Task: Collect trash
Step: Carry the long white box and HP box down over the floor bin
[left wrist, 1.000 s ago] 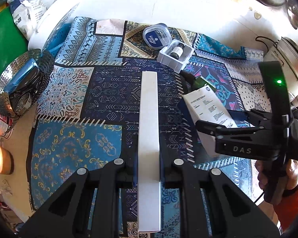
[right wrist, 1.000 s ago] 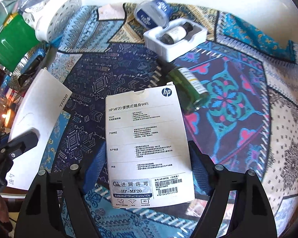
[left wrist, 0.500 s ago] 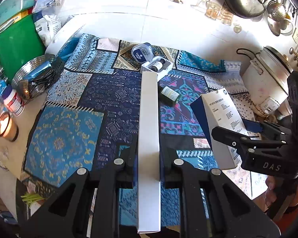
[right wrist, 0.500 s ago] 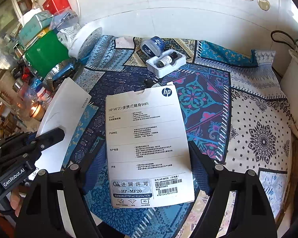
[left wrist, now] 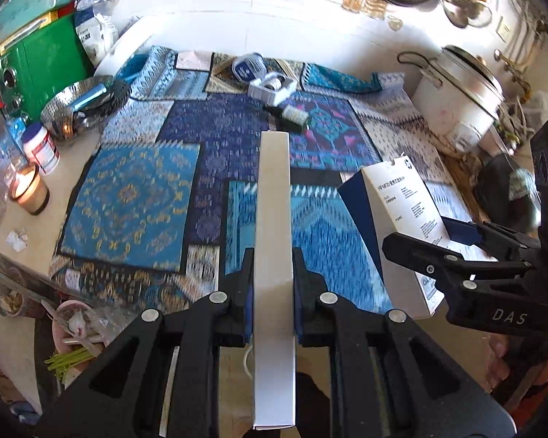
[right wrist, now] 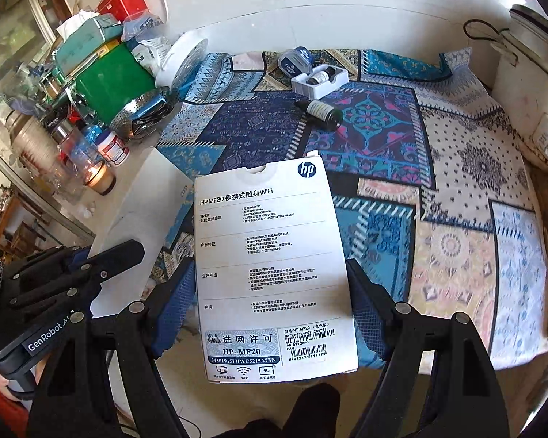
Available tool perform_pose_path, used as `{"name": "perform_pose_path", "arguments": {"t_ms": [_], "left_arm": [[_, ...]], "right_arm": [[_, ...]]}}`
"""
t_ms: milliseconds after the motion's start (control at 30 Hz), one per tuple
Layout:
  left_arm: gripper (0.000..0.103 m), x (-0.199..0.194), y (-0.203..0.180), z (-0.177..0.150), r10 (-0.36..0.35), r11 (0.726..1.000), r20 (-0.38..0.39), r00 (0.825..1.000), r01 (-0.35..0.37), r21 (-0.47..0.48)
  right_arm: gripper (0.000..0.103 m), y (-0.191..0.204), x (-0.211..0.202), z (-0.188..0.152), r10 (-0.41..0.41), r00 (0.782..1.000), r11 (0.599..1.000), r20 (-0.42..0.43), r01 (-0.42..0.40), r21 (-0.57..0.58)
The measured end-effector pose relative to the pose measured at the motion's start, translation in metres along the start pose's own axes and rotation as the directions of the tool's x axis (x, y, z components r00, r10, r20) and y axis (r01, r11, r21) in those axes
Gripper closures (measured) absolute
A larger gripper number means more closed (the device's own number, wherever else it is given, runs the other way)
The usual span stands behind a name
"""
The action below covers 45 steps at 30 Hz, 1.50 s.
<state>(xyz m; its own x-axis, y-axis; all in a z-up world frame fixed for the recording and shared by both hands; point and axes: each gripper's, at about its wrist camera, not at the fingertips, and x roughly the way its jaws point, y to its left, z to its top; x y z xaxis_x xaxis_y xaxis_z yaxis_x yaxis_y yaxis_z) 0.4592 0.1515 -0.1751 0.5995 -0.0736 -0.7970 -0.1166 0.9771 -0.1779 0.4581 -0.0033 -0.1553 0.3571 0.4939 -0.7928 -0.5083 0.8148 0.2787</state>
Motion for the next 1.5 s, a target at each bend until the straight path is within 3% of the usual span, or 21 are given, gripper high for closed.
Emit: {"name": "perform_pose_path", "arguments": {"t_ms": [133, 267, 533, 700, 867, 1100, 1400, 1500], "left_arm": [[0.087, -0.010, 0.012, -0.045, 0.011, 0.998, -0.044, 0.999, -0.009, 0.064], [0.087, -0.013, 0.028, -0.088, 0.018, 0.998, -0.115, 0.993, -0.011, 0.061], [0.087, 0.011, 0.035, -0.154, -0.015, 0.999, -0.273, 0.962, 0.027, 0.042], [0.087, 0.054, 0.030, -0.190, -0.033, 0.999, -0.348, 0.937, 0.041, 0.014], [0.087, 0.117, 0.023, -0.226, -0.035, 0.999, -0.404, 0.914, 0.035, -0.007], [0.087, 0.226, 0.026, -0.287, -0.050, 0.999, -0.471, 0.881, 0.036, -0.040], [0.087, 0.366, 0.037, -0.375, -0.065, 0.997, -0.507, 0.860, 0.039, -0.062], [0.087, 0.412, 0.046, -0.400, -0.097, 0.994, -0.539, 0.837, 0.054, -0.096]], "right_arm": [[0.026, 0.019, 0.003, -0.042, -0.004, 1.000, 0.999, -0.013, 0.005, 0.053], [0.026, 0.031, 0.019, -0.081, 0.011, 0.997, 0.996, -0.075, -0.005, 0.091], [0.026, 0.039, 0.044, -0.147, 0.000, 0.976, 0.993, -0.216, 0.027, 0.118], [0.026, 0.011, 0.068, -0.183, -0.012, 0.955, 0.985, -0.297, 0.062, 0.160], [0.026, -0.031, 0.106, -0.220, -0.016, 0.935, 0.976, -0.354, 0.092, 0.200], [0.026, -0.093, 0.199, -0.282, 0.016, 0.907, 0.964, -0.421, 0.097, 0.246], [0.026, -0.156, 0.326, -0.357, 0.028, 0.897, 0.964, -0.442, 0.093, 0.250], [0.026, -0.173, 0.362, -0.374, 0.028, 0.894, 0.962, -0.447, 0.097, 0.254]]}}
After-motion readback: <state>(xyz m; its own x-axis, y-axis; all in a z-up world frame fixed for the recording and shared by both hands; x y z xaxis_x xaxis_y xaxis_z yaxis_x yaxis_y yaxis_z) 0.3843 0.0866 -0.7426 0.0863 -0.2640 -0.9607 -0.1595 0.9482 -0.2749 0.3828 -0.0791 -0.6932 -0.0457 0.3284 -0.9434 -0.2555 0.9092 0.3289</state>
